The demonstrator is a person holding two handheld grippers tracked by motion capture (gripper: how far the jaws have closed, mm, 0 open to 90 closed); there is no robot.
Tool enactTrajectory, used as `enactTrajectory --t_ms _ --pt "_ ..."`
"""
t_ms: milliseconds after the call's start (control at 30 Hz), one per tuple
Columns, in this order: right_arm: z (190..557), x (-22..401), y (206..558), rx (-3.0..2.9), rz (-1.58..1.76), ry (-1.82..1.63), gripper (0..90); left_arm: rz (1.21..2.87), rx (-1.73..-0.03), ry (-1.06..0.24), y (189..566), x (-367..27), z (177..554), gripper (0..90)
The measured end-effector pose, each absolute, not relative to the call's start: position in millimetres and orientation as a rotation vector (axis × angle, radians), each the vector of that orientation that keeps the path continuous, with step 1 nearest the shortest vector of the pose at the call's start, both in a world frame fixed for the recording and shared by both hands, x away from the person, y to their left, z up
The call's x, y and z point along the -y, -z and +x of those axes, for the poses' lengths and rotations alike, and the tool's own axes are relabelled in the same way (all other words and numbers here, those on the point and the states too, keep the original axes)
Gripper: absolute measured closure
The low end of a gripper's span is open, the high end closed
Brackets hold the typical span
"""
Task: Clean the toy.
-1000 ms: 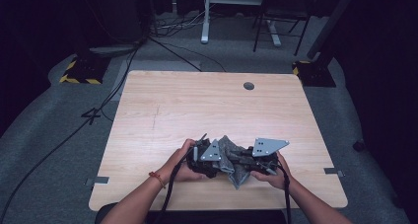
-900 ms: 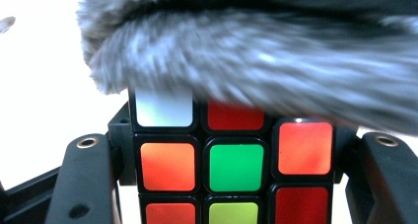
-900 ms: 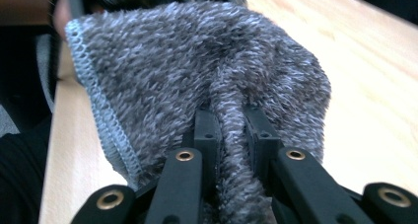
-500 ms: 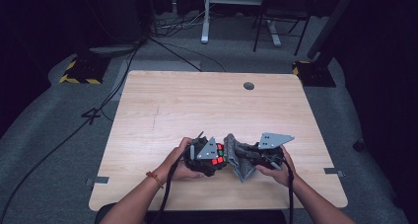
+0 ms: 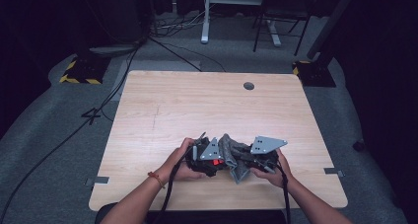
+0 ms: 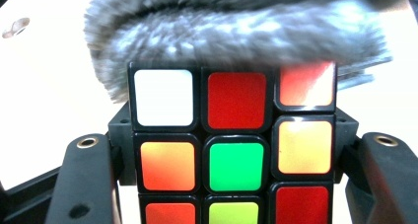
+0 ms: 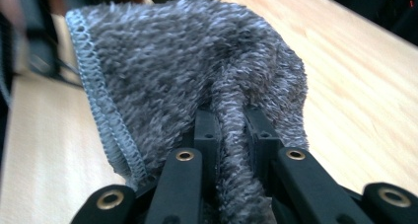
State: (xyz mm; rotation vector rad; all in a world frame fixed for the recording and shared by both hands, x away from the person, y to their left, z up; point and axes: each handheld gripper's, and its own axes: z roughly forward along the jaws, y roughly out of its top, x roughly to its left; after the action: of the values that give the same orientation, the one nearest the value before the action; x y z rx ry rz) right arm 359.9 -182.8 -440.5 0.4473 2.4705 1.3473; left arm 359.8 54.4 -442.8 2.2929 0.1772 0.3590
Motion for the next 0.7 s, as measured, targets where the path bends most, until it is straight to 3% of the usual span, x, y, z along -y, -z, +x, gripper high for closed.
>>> enactTrajectory --t_ms 367,700 --pt "370.8 194.9 446.3 -2.518 0.523 -1.559 79.7 2.15 -0.16 -0.294 431.0 -61.4 357.7 33.4" --pt "361.8 195.8 433.9 -2.462 0.481 -1.658 79.8 2.256 -0.133 -0.342 438.5 -52.6 355.5 33.1"
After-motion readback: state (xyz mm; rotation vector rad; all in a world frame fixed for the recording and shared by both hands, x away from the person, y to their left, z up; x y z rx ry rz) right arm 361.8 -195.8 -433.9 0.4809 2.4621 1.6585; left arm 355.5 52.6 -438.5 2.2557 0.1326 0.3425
